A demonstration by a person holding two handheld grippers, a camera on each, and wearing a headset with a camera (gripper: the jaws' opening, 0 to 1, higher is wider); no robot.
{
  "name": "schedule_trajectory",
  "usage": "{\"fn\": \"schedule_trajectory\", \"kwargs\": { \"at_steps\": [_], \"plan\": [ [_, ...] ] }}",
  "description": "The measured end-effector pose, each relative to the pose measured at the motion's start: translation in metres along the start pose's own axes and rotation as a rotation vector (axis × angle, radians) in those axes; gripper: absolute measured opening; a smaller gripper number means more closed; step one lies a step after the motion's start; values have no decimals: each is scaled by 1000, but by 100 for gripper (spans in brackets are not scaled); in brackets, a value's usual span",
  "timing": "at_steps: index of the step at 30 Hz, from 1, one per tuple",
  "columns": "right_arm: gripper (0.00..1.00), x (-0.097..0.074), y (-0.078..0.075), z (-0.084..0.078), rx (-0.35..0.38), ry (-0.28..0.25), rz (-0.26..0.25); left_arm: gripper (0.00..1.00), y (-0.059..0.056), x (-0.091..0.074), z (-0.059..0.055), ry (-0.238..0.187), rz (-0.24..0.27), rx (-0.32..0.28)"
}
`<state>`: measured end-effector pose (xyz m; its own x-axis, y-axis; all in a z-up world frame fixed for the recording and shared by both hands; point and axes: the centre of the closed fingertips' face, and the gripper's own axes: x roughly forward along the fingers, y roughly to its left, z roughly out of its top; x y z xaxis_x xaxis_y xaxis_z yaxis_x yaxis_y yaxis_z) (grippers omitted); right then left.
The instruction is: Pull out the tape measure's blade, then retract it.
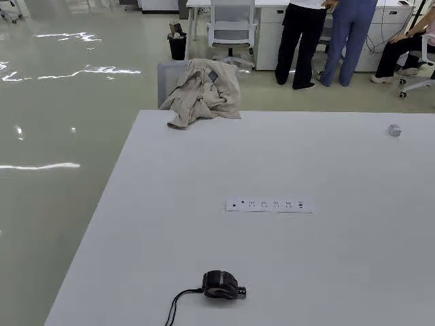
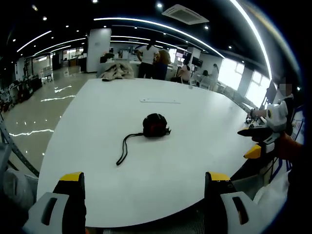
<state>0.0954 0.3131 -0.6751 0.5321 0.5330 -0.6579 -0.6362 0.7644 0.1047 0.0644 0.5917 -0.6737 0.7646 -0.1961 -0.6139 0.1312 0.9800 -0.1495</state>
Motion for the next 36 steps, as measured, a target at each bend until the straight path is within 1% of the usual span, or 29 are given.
{"fn": "schedule_trajectory", "kwargs": {
  "at_steps": [6,14,21,23,28,36],
  "plan": [
    [94,0,-1,2,-5,-2,-4,100,-6,4,6,-6,-12,25],
    [93,1,-7,7,-22,-7,-14,100,-11,9,10,-9,-30,39],
    [92,5,-8,11,-48,1,-7,100,-14,17,14,-5,-47,54],
    [92,6,-7,12,-52,0,-2,100,-16,18,16,-5,-53,56],
    [92,9,-6,15,-61,3,2,100,-16,22,21,-10,-59,64],
    [92,14,-5,21,-77,0,10,100,-16,28,23,-3,-62,78]
  ]
}}
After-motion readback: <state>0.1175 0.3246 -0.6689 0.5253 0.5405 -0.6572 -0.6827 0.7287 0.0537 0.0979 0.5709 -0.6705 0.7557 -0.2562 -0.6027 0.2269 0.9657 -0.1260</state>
